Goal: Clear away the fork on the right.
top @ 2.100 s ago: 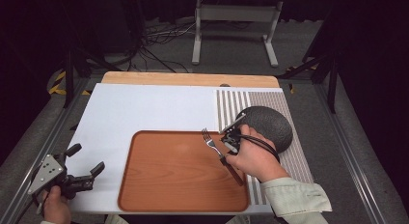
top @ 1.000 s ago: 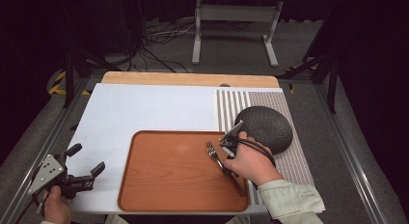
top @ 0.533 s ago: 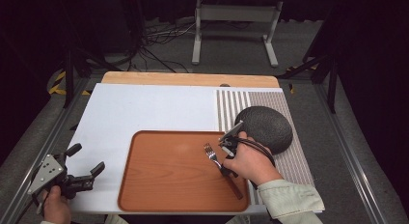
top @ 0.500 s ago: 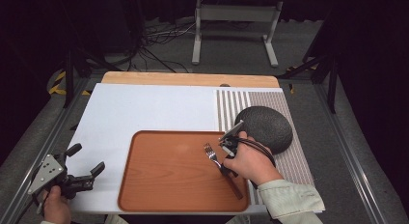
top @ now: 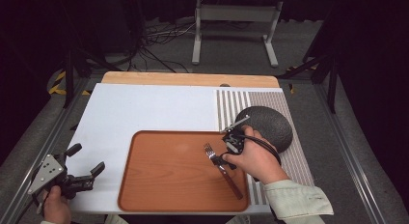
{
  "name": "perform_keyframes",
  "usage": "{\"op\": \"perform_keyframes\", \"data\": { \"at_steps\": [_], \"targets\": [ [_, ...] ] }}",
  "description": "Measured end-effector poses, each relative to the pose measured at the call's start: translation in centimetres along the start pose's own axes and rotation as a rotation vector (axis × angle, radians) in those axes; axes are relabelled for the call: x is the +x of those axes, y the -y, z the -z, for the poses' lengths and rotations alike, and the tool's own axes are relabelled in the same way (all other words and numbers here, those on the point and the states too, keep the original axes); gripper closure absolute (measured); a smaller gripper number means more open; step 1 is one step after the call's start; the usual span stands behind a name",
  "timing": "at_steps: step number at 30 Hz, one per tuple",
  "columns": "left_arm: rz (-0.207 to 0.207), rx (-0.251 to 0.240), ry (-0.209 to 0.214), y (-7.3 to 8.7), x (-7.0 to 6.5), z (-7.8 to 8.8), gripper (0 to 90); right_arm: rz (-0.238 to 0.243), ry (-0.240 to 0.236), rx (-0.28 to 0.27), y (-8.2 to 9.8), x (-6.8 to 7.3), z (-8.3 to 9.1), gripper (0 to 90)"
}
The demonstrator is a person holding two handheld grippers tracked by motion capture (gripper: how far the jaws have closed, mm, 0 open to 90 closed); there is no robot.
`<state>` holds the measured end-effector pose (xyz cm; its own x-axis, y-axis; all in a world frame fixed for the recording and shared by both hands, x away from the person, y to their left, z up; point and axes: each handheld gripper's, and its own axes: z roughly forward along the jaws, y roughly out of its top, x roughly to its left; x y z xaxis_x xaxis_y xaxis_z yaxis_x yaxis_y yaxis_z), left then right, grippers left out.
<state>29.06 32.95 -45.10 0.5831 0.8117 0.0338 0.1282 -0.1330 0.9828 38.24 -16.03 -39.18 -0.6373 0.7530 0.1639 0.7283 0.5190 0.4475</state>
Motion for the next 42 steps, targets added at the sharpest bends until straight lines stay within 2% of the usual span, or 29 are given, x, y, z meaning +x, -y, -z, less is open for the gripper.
{"op": "perform_keyframes", "data": {
  "at_steps": [3, 4, 5, 6, 7, 9, 11, 14, 15, 17, 18, 23, 24, 25, 26, 27, 28, 29, 32, 42],
  "targets": [
    [0.0, 0.0, -0.001, 0.0, 0.0, 0.0, 0.5, 0.084, 0.003, -0.077, -0.4, -0.1, 0.2, 19.7],
    [0.0, 0.0, -0.001, 0.0, 0.0, 0.0, 0.5, 0.101, -0.005, -0.102, -0.5, 0.0, 0.2, 19.9],
    [-0.001, 0.003, 0.0, 0.0, 0.0, 0.0, 0.5, 0.101, -0.005, -0.102, -0.5, 0.0, 0.2, 19.9],
    [0.0, 0.003, 0.0, 0.0, 0.0, 0.0, 0.4, 0.145, -0.025, -0.173, -0.8, -0.1, 0.3, 19.9],
    [0.0, 0.003, 0.0, 0.0, 0.0, 0.0, 0.4, 0.145, -0.025, -0.173, -0.8, -0.1, 0.3, 19.9],
    [-0.001, 0.004, 0.001, 0.0, 0.0, 0.0, 0.5, 0.182, -0.025, -0.22, -1.2, -0.1, 0.4, 19.8],
    [-0.002, 0.004, 0.0, 0.0, 0.0, 0.0, 0.4, 0.217, -0.04, -0.238, -1.4, -0.2, 0.2, 20.3],
    [0.001, 0.003, 0.0, 0.0, 0.1, 0.1, 0.4, 0.28, -0.051, -0.241, -1.9, -0.3, 0.0, 26.7],
    [0.001, 0.003, 0.0, 0.0, 0.1, 0.0, 0.4, 0.28, -0.051, -0.241, -1.9, -0.3, 0.0, 26.7],
    [-0.001, 0.004, 0.002, 0.0, 0.1, 0.0, 0.5, 0.331, -0.038, -0.256, -2.1, -0.5, -0.2, 34.2],
    [-0.001, 0.004, 0.002, 0.0, 0.1, 0.0, 0.5, 0.353, -0.05, -0.266, -2.3, -0.6, -0.3, 36.9],
    [-0.001, 0.004, 0.001, 0.0, 0.1, 0.1, 0.5, 0.401, -0.061, -0.235, -2.6, -0.5, -1.3, 54.2],
    [0.0, 0.004, 0.001, 0.0, 0.1, 0.1, 0.5, 0.401, -0.061, -0.235, -2.6, -0.5, -1.3, 54.2],
    [-0.001, 0.004, 0.001, 0.0, 0.1, 0.0, 0.5, 0.41, -0.051, -0.224, -2.7, -0.5, -1.5, 59.9],
    [-0.001, 0.004, 0.002, 0.0, 0.1, 0.0, 0.5, 0.422, -0.054, -0.212, -2.7, -0.6, -2.0, 70.1],
    [-0.001, 0.004, 0.002, 0.0, 0.1, 0.0, 0.5, 0.422, -0.054, -0.212, -2.7, -0.6, -2.0, 70.1],
    [-0.001, 0.004, 0.003, 0.0, 0.1, 0.0, 0.5, 0.428, -0.061, -0.201, -2.8, -0.5, -2.5, 77.8],
    [0.0, 0.003, 0.001, 0.0, 0.1, 0.0, 0.5, 0.435, -0.064, -0.197, -2.8, -0.5, -2.7, 77.8],
    [0.0, 0.005, 0.003, 0.0, 0.1, 0.0, 0.5, 0.448, -0.067, -0.186, -2.9, -0.4, -3.2, 88.1],
    [-0.001, 0.005, 0.004, 0.0, 0.1, 0.1, 0.5, 0.465, -0.081, -0.14, -2.9, 0.1, -5.2, 90.0]
  ]
}}
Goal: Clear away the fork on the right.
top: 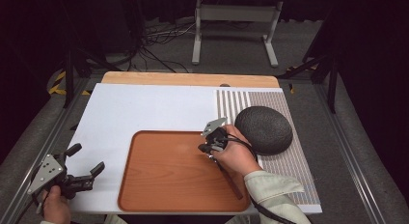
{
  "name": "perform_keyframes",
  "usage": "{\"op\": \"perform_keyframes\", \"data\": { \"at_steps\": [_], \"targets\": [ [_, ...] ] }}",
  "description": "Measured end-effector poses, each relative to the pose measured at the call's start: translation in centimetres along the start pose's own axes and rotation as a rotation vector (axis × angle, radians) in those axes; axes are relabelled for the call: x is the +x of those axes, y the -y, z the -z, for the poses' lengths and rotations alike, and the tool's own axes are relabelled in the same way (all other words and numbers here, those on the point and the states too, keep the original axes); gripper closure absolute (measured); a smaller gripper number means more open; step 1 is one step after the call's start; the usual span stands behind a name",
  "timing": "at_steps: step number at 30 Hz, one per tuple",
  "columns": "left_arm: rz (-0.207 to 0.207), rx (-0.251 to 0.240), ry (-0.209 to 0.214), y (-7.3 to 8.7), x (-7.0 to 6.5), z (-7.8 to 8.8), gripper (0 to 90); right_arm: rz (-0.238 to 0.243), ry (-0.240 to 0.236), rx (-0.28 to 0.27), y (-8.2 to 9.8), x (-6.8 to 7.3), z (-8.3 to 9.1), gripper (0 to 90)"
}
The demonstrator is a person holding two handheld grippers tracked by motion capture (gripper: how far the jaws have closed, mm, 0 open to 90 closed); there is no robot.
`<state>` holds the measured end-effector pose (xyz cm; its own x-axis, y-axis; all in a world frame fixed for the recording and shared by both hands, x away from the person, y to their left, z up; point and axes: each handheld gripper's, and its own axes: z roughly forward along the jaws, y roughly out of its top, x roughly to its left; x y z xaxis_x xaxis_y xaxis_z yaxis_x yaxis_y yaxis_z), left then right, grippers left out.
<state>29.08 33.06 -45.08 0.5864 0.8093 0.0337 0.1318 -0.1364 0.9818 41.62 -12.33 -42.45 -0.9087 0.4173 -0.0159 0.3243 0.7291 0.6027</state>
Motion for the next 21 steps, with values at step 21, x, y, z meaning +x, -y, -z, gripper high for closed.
{"op": "perform_keyframes", "data": {
  "at_steps": [21],
  "targets": [
    [0.0, -0.002, 0.002, 0.0, 0.0, 0.0, 0.5, -0.008, 0.021, 0.044, 0.5, -0.2, -1.2, 90.0]
  ]
}}
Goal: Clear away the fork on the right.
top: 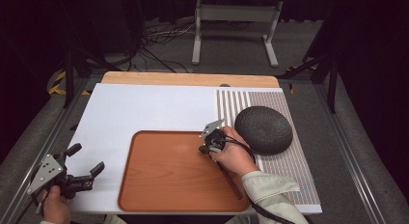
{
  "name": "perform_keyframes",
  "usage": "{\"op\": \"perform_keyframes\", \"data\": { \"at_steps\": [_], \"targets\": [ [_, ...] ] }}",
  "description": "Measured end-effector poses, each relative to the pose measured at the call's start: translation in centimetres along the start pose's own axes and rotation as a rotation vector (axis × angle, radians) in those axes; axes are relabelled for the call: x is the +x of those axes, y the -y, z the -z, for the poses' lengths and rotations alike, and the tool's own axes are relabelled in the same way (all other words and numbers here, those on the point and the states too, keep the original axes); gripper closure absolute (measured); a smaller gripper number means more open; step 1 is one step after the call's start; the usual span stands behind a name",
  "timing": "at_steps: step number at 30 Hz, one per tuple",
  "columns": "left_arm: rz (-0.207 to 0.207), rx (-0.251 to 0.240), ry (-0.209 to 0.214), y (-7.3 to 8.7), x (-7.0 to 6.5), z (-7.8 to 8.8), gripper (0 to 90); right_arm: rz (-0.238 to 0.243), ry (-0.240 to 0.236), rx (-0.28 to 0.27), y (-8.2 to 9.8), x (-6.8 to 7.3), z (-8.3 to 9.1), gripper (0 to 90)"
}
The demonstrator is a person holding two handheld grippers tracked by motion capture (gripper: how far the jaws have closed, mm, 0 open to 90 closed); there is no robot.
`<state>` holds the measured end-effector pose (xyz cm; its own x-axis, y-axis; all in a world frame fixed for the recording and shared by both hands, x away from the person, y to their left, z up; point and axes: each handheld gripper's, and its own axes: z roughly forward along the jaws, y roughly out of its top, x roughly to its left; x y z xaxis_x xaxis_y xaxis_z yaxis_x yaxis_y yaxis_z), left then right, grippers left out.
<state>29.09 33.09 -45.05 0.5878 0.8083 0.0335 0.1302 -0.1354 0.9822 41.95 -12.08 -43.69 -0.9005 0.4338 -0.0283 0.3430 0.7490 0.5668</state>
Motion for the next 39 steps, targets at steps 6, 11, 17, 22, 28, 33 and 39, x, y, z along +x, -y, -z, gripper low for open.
{"op": "perform_keyframes", "data": {
  "at_steps": [6, 11, 17, 22, 28, 33, 39],
  "targets": [
    [0.0, 0.0, 0.0, 0.0, 0.0, 0.0, 0.5, -0.023, 0.022, 0.01, 0.4, -0.5, 0.3, 90.0],
    [0.0, 0.0, 0.0, 0.0, 0.0, 0.0, 0.5, -0.044, 0.04, 0.015, 0.9, -1.1, 0.7, 90.0],
    [-0.001, 0.002, 0.001, 0.0, 0.0, 0.0, 0.5, -0.064, 0.057, 0.016, 1.4, -1.6, 1.0, 90.0],
    [-0.001, 0.002, 0.0, 0.0, 0.0, 0.0, 0.5, -0.084, 0.074, 0.016, 1.8, -2.2, 1.4, 90.0],
    [-0.001, 0.003, 0.002, 0.0, 0.0, 0.0, 0.5, -0.104, 0.085, 0.015, 2.2, -2.5, 1.6, 90.0],
    [-0.001, 0.002, 0.002, 0.0, 0.0, 0.0, 0.6, -0.117, 0.098, 0.016, 2.6, -2.9, 1.9, 90.0],
    [-0.003, 0.004, 0.005, 0.0, 0.0, -0.1, 0.6, -0.141, 0.111, 0.015, 3.1, -3.4, 2.3, 90.0]
  ]
}}
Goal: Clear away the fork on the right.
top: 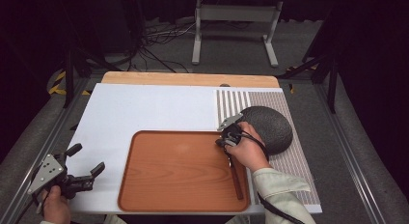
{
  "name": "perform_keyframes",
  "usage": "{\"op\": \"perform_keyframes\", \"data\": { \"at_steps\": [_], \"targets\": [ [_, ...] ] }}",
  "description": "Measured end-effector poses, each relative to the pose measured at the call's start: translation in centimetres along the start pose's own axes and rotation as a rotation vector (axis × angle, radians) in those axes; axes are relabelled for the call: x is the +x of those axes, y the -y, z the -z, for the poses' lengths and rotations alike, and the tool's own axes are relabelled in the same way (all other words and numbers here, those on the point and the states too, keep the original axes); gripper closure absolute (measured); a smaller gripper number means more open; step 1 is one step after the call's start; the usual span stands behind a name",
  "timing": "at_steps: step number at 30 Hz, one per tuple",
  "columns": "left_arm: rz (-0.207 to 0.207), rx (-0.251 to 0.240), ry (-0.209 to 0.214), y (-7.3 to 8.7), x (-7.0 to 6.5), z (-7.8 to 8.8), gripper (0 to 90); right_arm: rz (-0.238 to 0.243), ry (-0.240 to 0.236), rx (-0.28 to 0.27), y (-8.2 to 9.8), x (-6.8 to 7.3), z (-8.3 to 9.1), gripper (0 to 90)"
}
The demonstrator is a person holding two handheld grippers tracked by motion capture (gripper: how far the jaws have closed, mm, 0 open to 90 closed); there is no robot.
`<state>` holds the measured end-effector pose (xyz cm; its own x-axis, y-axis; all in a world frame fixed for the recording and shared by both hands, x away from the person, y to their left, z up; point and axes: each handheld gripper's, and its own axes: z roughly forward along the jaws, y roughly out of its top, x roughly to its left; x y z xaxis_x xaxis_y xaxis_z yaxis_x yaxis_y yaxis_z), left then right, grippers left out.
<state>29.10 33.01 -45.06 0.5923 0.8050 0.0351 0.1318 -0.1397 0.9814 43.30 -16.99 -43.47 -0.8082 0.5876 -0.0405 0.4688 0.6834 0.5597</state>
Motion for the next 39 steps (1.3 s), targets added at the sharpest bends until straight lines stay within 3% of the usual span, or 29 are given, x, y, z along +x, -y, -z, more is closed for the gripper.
{"op": "perform_keyframes", "data": {
  "at_steps": [19, 26, 30, 33, 34, 35, 37, 39],
  "targets": [
    [0.004, 0.004, 0.002, 0.1, -0.1, -0.2, 0.8, -0.049, 0.045, 0.02, 1.4, -1.3, 1.1, 90.0],
    [0.003, 0.008, 0.004, 0.1, 0.0, -0.2, 0.8, -0.044, 0.05, -0.021, 1.0, -1.2, 1.9, 90.0],
    [0.004, 0.003, 0.002, 0.1, 0.0, -0.2, 0.8, -0.047, 0.045, -0.074, 0.5, -1.0, 2.8, 74.0],
    [0.003, 0.006, 0.004, 0.1, -0.1, -0.1, 0.8, -0.076, 0.046, -0.137, 0.1, -0.7, 3.6, 52.0],
    [0.003, 0.006, 0.004, 0.1, -0.1, -0.1, 0.8, -0.077, 0.055, -0.152, 0.0, -0.6, 4.0, 40.5],
    [0.003, 0.003, 0.003, 0.0, -0.1, -0.2, 0.8, -0.077, 0.055, -0.152, 0.0, -0.6, 4.0, 40.5],
    [0.004, 0.003, 0.004, 0.0, 0.0, -0.1, 0.8, -0.086, 0.05, -0.192, -0.1, -0.3, 4.7, 27.4],
    [0.005, 0.004, 0.003, 0.0, 0.0, -0.2, 0.8, -0.062, 0.056, -0.206, 0.0, -0.2, 5.3, 23.1]
  ]
}}
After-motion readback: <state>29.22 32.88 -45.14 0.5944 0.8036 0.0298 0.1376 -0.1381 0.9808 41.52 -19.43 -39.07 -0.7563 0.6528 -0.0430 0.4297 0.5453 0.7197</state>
